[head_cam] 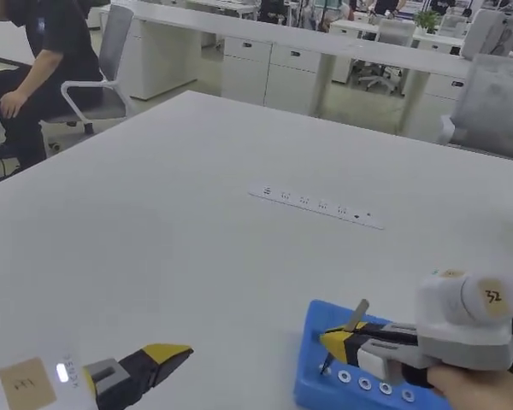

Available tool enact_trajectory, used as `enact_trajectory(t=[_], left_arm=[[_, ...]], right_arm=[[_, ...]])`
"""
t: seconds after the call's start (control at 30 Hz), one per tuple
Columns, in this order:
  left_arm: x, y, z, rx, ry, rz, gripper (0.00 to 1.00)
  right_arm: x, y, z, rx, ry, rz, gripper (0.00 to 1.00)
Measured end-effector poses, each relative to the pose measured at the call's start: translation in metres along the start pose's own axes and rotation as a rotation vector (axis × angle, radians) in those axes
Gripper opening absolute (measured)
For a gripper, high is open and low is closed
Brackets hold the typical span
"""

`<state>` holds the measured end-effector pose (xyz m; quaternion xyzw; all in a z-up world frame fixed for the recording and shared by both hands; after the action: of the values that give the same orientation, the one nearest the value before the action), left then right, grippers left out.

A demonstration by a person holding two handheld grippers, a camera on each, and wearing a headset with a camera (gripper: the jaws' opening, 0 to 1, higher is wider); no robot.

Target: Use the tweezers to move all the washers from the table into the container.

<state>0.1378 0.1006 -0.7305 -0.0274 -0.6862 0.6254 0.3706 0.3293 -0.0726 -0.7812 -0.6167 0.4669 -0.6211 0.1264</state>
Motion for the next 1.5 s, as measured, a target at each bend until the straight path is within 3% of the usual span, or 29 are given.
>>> enact_trajectory(t=[0.4, 0.7, 0.83, 1.0, 1.33, 1.5], left_arm=[[-0.001, 0.001, 0.001, 0.021, 0.013, -0.015, 0.68], [0.000, 0.001, 0.001, 0.032, 0.000, -0.014, 0.68], [0.000, 0.002, -0.001, 0.041, -0.009, -0.015, 0.68], [0.003, -0.001, 0.000, 0.057, -0.003, 0.025, 0.59], [0.001, 0.001, 0.001, 0.062, -0.013, -0.006, 0.60], [0.000, 0.001, 0.003, 0.067, -0.004, -0.011, 0.62]], right_arm=[[0.000, 0.003, -0.003, 0.042, -0.032, 0.006, 0.04], [0.007, -0.011, -0.008, 0.073, -0.029, 0.028, 0.04], [0.015, -0.018, -0.014, 0.091, -0.038, 0.037, 0.04], [0.029, -0.018, -0.027, 0.117, -0.046, 0.047, 0.04], [0.070, -0.009, -0.043, 0.091, -0.061, 0.135, 0.04], [0.085, -0.001, -0.047, 0.078, -0.070, 0.150, 0.04]])
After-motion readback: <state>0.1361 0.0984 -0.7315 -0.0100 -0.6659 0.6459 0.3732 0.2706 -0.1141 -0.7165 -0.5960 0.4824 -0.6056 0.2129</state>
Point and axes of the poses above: the centre of the closed fingertips' face, and the gripper's own axes: x roughly backward along the fingers, z roughly to its right, y roughly out of its underside, the point moved 9 cm from there along x, roughly backward along the fingers, and after that the axes turned 8 degrees about -z, right-handed, at the moved point
